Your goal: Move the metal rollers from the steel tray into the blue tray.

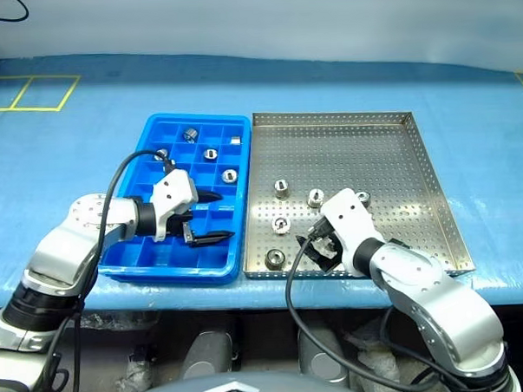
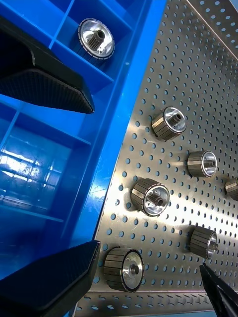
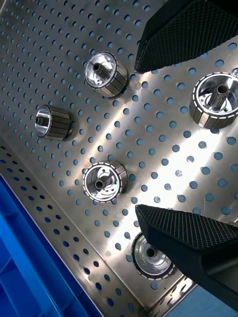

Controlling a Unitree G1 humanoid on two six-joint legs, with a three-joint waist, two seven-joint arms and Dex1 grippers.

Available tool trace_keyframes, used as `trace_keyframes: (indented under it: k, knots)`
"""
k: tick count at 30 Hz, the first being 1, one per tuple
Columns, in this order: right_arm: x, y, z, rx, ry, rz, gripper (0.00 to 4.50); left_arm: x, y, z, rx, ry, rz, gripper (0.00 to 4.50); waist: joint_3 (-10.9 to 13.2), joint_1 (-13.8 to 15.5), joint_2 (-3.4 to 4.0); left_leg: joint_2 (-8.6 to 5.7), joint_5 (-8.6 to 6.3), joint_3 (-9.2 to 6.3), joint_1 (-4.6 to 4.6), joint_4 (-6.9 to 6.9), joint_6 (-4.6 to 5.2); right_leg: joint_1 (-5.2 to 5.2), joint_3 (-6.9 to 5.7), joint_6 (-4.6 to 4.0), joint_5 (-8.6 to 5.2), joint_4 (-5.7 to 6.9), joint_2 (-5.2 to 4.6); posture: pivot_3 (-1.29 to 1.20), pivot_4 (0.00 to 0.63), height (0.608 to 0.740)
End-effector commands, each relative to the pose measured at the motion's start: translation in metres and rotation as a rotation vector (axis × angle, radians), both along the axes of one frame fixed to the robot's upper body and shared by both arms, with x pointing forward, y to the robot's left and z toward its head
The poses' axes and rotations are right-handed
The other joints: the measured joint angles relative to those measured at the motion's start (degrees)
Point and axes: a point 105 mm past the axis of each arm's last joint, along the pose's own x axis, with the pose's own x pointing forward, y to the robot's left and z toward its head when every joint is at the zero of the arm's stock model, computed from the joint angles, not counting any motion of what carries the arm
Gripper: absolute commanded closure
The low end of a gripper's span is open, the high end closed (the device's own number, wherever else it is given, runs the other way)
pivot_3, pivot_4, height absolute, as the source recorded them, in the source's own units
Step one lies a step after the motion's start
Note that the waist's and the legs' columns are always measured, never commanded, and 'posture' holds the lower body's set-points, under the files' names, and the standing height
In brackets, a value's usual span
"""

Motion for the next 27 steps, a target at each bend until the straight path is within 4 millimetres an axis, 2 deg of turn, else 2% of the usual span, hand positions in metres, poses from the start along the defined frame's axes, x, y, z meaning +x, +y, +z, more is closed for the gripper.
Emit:
trace_keyframes:
  k: [1,11,15,18,23,27]
  knots:
    - [0.001,0.0,0.008,0.001,-0.044,0.002,0.02,-0.001,-0.004,0.01,-0.005,-0.051,-0.024,0.0,0.0,0.0,0.0,0.0,0.0,0.0,0.0,0.0,0.0,0.0,0.0,0.0,0.0,0.0,0.0,0.02,0.15,0.74]
    - [0.0,0.002,0.007,0.001,-0.042,0.002,0.02,0.0,-0.004,0.01,-0.001,-0.053,-0.024,0.0,0.0,0.0,0.0,0.0,0.0,0.0,0.01,0.01,0.0,0.0,0.0,0.02,0.01,0.02,0.0,0.02,0.15,0.74]
    - [0.0,0.002,0.008,0.004,-0.045,0.0,0.02,0.005,-0.006,0.016,0.0,-0.075,-0.03,0.0,0.0,0.0,0.0,0.0,0.0,0.0,0.01,0.02,0.0,0.01,0.0,0.02,0.01,0.02,0.0,0.02,0.15,0.74]
    - [0.001,0.003,0.008,0.006,-0.048,0.0,0.02,0.012,-0.011,0.026,-0.005,-0.092,-0.047,0.0,0.0,0.2,-0.01,0.0,0.0,-0.01,0.01,0.06,0.0,0.03,-0.01,0.02,0.01,0.04,0.01,0.02,0.15,0.74]
    - [0.002,0.005,0.009,0.012,-0.057,-0.002,0.02,0.027,-0.03,0.048,0.005,-0.125,-0.139,0.0,0.0,0.1,-0.01,-0.04,0.0,-0.01,-0.01,0.13,0.0,0.06,0.0,0.06,0.04,0.03,0.01,0.01,0.15,0.74]
    - [0.003,0.008,0.008,0.019,-0.061,-0.004,0.02,0.049,-0.042,0.051,0.058,-0.122,-0.172,0.0,0.0,-0.1,-0.01,-0.05,0.0,-0.01,0.01,0.12,0.01,0.07,0.02,0.08,0.04,0.04,0.01,0.0,0.15,0.74]
